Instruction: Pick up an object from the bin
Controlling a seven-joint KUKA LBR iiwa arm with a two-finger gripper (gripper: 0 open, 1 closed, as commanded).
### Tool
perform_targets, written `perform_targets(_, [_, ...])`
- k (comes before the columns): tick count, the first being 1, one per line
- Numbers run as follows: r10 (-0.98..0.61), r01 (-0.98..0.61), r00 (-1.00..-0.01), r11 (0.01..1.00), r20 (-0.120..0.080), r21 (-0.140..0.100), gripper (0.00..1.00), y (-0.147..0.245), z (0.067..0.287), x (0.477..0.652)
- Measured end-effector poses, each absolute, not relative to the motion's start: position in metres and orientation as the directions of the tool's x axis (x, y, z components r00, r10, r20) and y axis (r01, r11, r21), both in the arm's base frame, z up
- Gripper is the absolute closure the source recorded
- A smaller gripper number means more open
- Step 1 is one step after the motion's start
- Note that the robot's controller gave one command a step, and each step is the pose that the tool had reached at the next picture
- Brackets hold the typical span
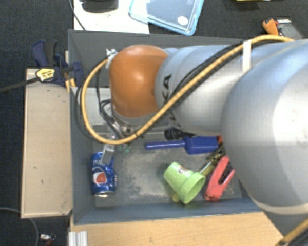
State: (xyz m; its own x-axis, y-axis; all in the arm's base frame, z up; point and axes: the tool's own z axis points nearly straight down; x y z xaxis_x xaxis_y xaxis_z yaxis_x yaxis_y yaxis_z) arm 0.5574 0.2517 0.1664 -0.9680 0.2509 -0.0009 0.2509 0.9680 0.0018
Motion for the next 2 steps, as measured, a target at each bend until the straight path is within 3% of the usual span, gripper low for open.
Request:
perform_targets(1, [-0.087, -0.087, -0.996, 0.996, -0.001, 0.0, 0.0, 0.253, 0.146, 0.564])
perform_targets(2, [0.104, 0.104, -0.995, 0.995, -0.003, 0.004, 0.0, 0.255, 0.13, 0.581])
